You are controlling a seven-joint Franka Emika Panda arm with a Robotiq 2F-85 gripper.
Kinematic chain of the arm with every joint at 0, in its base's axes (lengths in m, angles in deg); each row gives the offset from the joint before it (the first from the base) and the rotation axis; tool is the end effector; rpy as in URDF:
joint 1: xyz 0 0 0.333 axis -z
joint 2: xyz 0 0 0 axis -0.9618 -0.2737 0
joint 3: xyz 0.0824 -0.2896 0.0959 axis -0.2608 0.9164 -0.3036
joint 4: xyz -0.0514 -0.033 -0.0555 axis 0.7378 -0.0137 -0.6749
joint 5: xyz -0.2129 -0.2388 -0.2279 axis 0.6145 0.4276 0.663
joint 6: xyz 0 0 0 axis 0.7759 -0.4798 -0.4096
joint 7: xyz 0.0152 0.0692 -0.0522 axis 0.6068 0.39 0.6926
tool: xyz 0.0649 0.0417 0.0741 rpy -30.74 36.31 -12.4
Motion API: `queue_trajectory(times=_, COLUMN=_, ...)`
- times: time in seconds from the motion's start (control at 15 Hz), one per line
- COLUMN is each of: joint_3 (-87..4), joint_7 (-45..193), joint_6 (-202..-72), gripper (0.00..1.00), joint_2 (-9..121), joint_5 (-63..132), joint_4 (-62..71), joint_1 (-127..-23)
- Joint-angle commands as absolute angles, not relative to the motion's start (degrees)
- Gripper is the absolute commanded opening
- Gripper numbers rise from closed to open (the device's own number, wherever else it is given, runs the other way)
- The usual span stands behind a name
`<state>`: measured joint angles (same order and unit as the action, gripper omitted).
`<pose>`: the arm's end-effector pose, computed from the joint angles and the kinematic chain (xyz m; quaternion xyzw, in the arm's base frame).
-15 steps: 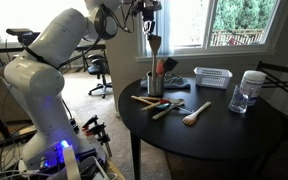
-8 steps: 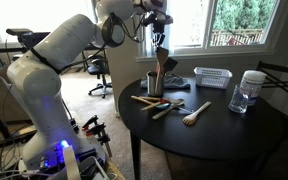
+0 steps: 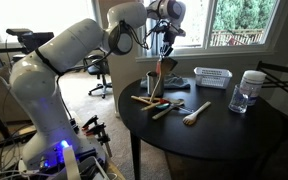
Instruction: Remove one wooden spoon from the silver holder and put it on the table.
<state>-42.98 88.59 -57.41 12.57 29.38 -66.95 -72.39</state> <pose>0.7118 -0.0274 0.4270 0.9562 -0.1832 -0.2261 0.0334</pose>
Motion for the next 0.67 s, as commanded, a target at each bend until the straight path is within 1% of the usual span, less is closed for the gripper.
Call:
queue_trajectory(times=0.0, joint_3=-45.0, joint_7=92.1, joint_6=-58.0, gripper=0.06, joint_2=12.6, joint_5=24.9, joint_4=-66.4, joint_1=-68.4)
queue_trajectory(times=0.6, joint_3=-47.4, joint_7=98.5, joint_6=-62.5, gripper=0.06, joint_2=11.2, joint_5=17.5, joint_4=-65.8, joint_1=-62.1)
